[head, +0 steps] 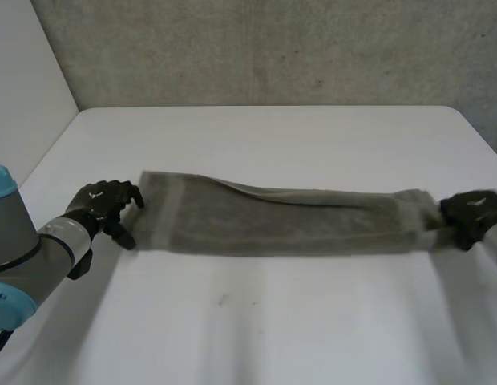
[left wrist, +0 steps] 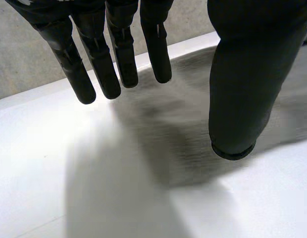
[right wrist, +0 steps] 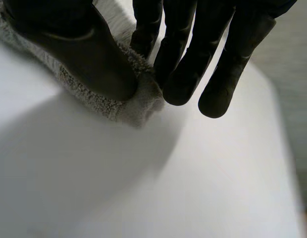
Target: Fold the towel.
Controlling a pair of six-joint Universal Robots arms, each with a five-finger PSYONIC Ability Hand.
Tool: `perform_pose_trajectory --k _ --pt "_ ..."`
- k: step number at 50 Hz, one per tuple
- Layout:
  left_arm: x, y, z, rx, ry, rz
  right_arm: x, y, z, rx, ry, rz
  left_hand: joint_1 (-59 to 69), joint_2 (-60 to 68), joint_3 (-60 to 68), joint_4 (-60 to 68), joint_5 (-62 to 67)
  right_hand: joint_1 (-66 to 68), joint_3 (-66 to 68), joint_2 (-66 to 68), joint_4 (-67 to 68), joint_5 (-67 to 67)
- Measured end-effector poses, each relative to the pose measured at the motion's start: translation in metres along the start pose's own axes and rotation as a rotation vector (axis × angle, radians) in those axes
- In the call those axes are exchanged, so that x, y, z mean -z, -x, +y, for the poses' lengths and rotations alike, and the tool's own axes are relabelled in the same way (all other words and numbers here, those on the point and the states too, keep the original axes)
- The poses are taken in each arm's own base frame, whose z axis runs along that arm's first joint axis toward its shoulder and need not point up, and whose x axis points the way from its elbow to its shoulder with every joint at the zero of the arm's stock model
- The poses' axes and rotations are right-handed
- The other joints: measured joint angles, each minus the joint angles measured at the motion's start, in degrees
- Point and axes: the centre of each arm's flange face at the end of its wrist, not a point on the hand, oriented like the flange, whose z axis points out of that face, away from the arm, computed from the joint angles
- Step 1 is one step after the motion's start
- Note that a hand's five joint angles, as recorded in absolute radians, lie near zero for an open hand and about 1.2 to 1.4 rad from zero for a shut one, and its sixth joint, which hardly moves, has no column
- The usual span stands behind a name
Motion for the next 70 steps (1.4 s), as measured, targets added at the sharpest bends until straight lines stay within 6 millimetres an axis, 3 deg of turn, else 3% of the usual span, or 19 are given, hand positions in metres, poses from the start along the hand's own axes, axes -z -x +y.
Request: perform_pose_trajectory --k 4,7,14,20,24,28,33,34,35,36,38,39,40,42,45,48,54,62,70 --pt "0.002 0.001 -0.001 0.001 -0.002 -0.002 0.003 -0.037 -0.010 0.037 -0.012 0.134 0.00 -0.01 0.00 0.00 0.00 0.05 0.00 0.00 0.00 0.09" --pt "0.003 0.001 -0.002 0.000 -0.005 -0.003 0.009 -0.049 -0.013 0.089 0.012 0.153 0.00 -0.01 0.00 0.00 0.00 0.22 0.00 0.00 0.00 0.37" --pt "0.004 0.001 -0.003 0.000 -0.008 -0.005 0.013 -0.049 -0.015 0.160 0.045 0.093 0.00 -0.02 0.00 0.00 0.00 0.22 0.00 0.00 0.00 0.37" --pt "0.004 0.001 -0.004 0.000 -0.009 -0.007 0.004 -0.068 -0.031 0.187 -0.010 0.167 0.00 -0.02 0.00 0.00 0.00 0.23 0.00 0.00 0.00 0.37" --pt "0.005 0.001 -0.006 0.000 -0.015 -0.009 0.000 -0.082 -0.051 0.225 -0.028 0.230 0.00 -0.02 0.00 0.00 0.00 0.23 0.00 0.00 0.00 0.37" --pt "0.006 0.001 -0.007 0.000 -0.020 -0.010 0.004 -0.072 -0.082 0.249 -0.098 0.241 0.00 -0.02 0.00 0.00 0.00 0.36 0.00 0.00 0.00 0.37" --pt "0.007 0.001 -0.007 0.001 -0.019 -0.009 0.027 -0.010 -0.142 0.261 -0.296 0.141 0.00 -0.02 0.00 0.00 0.00 0.49 0.00 0.18 0.07 0.37" --pt "0.007 0.001 -0.007 0.001 -0.019 -0.008 0.035 0.014 -0.155 0.269 -0.349 0.093 0.00 -0.02 0.00 0.00 0.00 0.50 0.04 0.38 0.08 0.37" --pt "0.007 0.001 -0.007 0.001 -0.019 -0.008 0.038 0.024 -0.159 0.273 -0.368 0.071 -0.03 -0.03 -0.01 -0.02 -0.01 0.51 0.13 0.38 0.08 0.37" --pt "0.008 0.001 -0.007 0.001 -0.019 -0.008 0.048 0.054 -0.169 0.286 -0.420 0.010 -0.17 -0.13 -0.08 -0.12 -0.09 0.53 0.28 0.38 0.08 0.37" --pt "0.008 0.000 -0.007 0.001 -0.020 -0.008 0.061 0.092 -0.178 0.309 -0.481 -0.071 -0.23 -0.19 -0.19 -0.20 -0.22 0.54 0.28 0.38 0.08 0.37" --pt "0.008 0.000 -0.007 0.001 -0.020 -0.008 0.072 0.124 -0.180 0.330 -0.520 -0.140 -0.26 -0.22 -0.23 -0.22 -0.24 0.55 0.28 0.38 0.08 0.37" --pt "0.008 0.000 -0.007 0.001 -0.020 -0.008 0.076 0.137 -0.181 0.340 -0.535 -0.167 -0.26 -0.22 -0.23 -0.22 -0.24 0.55 0.28 0.38 0.08 0.37" --pt "0.009 0.000 -0.008 0.000 -0.021 -0.008 0.092 0.183 -0.176 0.377 -0.577 -0.268 -0.28 -0.26 -0.27 -0.28 -0.28 0.55 0.28 0.38 0.08 0.37" --pt "0.009 0.000 -0.008 0.000 -0.022 -0.008 0.106 0.229 -0.162 0.420 -0.598 -0.375 -0.45 -0.43 -0.36 -0.43 -0.38 0.55 0.28 0.38 0.08 0.37" --pt "0.009 0.000 -0.008 -0.001 -0.022 -0.008 0.113 0.261 -0.146 0.452 -0.597 -0.445 -0.54 -0.50 -0.51 -0.52 -0.53 0.55 0.28 0.38 0.08 0.37" --pt "0.009 0.000 -0.007 0.000 -0.018 -0.007 0.112 0.288 -0.131 0.478 -0.590 -0.499 -1.13 -1.11 -1.16 -1.15 -1.16 0.55 0.28 0.38 0.08 0.37" --pt "0.010 -0.001 -0.006 -0.001 -0.017 -0.005 0.110 0.291 -0.136 0.466 -0.616 -0.513 -1.56 -1.56 -1.44 -1.57 -1.51 0.56 0.28 0.38 0.08 0.37" --pt "0.009 -0.001 -0.007 -0.003 -0.021 -0.003 0.117 0.302 -0.143 0.445 -0.727 -0.650 -1.63 -1.61 -1.58 -1.65 -1.63 0.72 0.28 0.38 0.08 0.37"
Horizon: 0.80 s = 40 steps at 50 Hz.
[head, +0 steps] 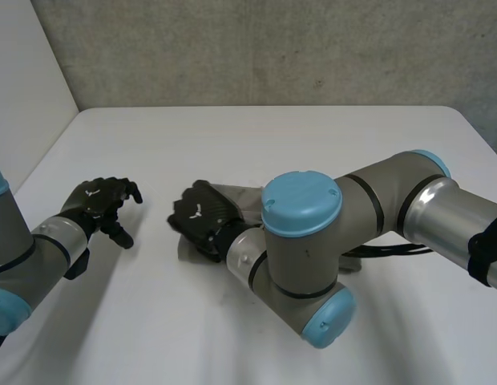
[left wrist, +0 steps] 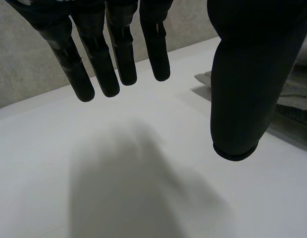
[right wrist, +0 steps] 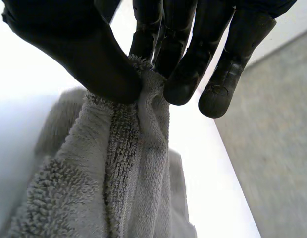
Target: Fold the towel.
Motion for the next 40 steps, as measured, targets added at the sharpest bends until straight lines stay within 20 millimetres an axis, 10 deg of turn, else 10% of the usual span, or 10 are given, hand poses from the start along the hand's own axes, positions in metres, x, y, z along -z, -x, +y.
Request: perform_pose_trajectory --k 9,17,29,40 --pt "0.000 -0.003 0.000 0.000 -0.003 0.006 -0.019 0.016 0.006 -0.042 -0.069 -0.050 -0.77 -0.82 -0.77 -0.79 -0.75 -1.41 -1.42 -1.25 -1.52 -1.58" --pt "0.001 -0.005 -0.002 -0.001 -0.007 0.011 -0.010 0.021 0.010 -0.070 -0.010 -0.070 -2.95 -2.95 -3.03 -3.01 -3.04 -59.36 -60.50 -59.12 -60.28 -62.29" --pt "0.013 -0.039 -0.028 -0.009 -0.101 0.098 0.070 -0.066 0.011 -0.285 0.109 0.137 -5.56 -5.78 -5.75 -5.75 -5.84 -62.50 -62.88 -60.67 -61.93 -63.01" --pt "0.024 -0.105 -0.041 0.035 -0.149 0.286 0.126 -0.094 0.079 -0.464 0.322 0.280 -5.18 -4.90 -4.93 -4.89 -4.66 -62.50 -62.88 -60.67 -61.93 -63.01"
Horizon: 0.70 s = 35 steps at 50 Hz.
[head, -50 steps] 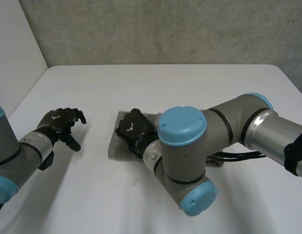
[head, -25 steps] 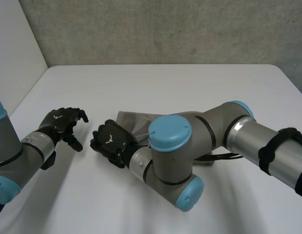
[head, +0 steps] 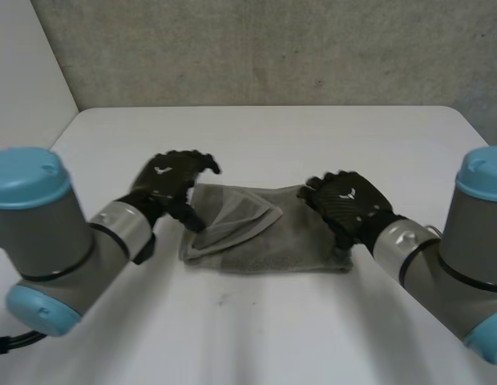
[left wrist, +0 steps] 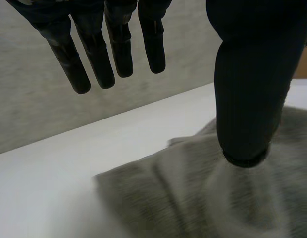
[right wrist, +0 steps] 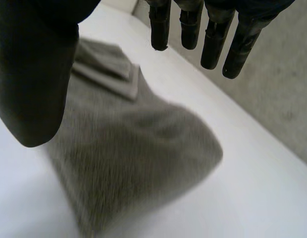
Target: Fold the towel.
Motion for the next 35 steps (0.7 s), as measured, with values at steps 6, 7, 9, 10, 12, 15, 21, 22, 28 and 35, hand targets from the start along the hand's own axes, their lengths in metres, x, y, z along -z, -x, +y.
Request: perform_pose_trajectory --k 6,7,9,10,12,15,21,22,28,35 --pt "-0.005 -0.031 0.016 -0.005 0.036 0.083 -0.001 -0.003 0.023 -0.019 0.029 0.022 0.67 0.63 0.62 0.60 0.59 0.47 0.12 0.02 0.00 0.13" --pt "-0.006 -0.036 0.021 -0.007 0.047 0.097 -0.002 -0.002 0.026 -0.018 0.025 0.026 0.95 0.84 0.85 0.81 0.79 0.74 0.12 0.16 0.11 0.15" --pt "-0.008 -0.042 0.026 -0.011 0.058 0.112 -0.004 -0.001 0.030 -0.017 0.018 0.031 1.07 1.01 1.02 1.00 1.05 1.20 0.34 0.17 0.12 0.43" --pt "-0.009 -0.046 0.030 -0.013 0.065 0.120 -0.005 0.000 0.032 -0.016 0.014 0.034 1.59 1.49 1.44 1.42 1.35 1.83 1.04 0.39 0.13 1.41" --pt "-0.012 -0.049 0.034 -0.017 0.072 0.126 -0.007 0.001 0.036 -0.015 0.012 0.036 2.11 1.95 1.97 1.93 1.90 3.25 2.57 1.87 1.02 3.50" --pt "-0.017 -0.050 0.039 -0.021 0.079 0.124 -0.010 0.003 0.041 -0.015 0.016 0.034 2.79 2.66 2.70 2.69 2.63 7.58 7.26 6.42 6.03 8.28" --pt "-0.034 -0.045 0.048 -0.027 0.081 0.084 -0.015 0.007 0.053 -0.021 0.044 0.026 3.68 3.58 3.55 3.59 3.54 16.33 16.02 15.45 14.79 16.70" --pt "-0.037 -0.044 0.049 -0.028 0.080 0.074 -0.015 0.008 0.055 -0.021 0.050 0.028 3.81 3.67 3.68 3.62 3.58 18.70 18.22 17.77 17.17 19.04" --pt "-0.052 -0.032 0.050 -0.025 0.062 0.009 -0.016 0.008 0.060 -0.018 0.073 0.050 4.36 4.26 4.27 4.21 4.08 33.60 33.09 32.86 32.11 33.19" --pt "-0.063 -0.003 0.041 -0.016 0.025 -0.155 -0.018 0.007 0.066 -0.003 0.097 0.089 5.51 5.37 5.40 5.32 5.26 51.83 52.62 51.09 51.53 52.57"
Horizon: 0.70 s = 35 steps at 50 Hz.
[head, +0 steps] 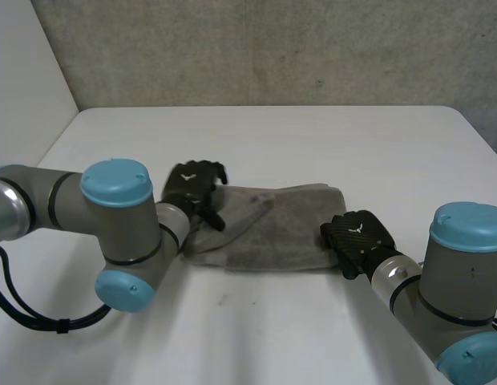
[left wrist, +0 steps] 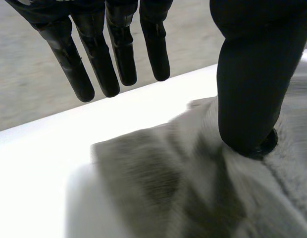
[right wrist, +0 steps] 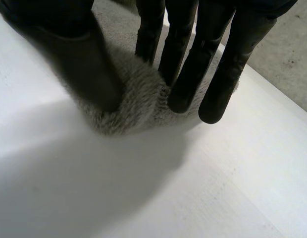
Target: Fold the towel.
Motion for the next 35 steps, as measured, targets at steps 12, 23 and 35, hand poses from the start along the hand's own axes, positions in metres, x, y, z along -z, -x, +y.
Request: perform_pose_trajectory --k 12,23,35 --pt "0.010 0.023 0.013 -0.008 0.052 -0.165 0.007 -0.002 -0.002 0.085 0.017 0.028 -0.20 -0.21 -0.23 -0.15 -0.39 7.64 9.76 6.02 10.16 9.67" --pt "0.061 0.012 -0.011 -0.003 0.039 -0.118 0.028 -0.024 -0.003 0.398 0.144 0.035 -1.08 -1.17 -1.19 -1.17 -1.30 8.16 9.76 6.02 10.16 9.68" --pt "0.089 0.015 -0.062 0.015 -0.105 -0.113 0.009 0.026 -0.092 0.630 -0.210 0.015 -2.80 -2.92 -2.95 -2.87 -3.11 9.44 9.76 6.76 10.16 10.55"
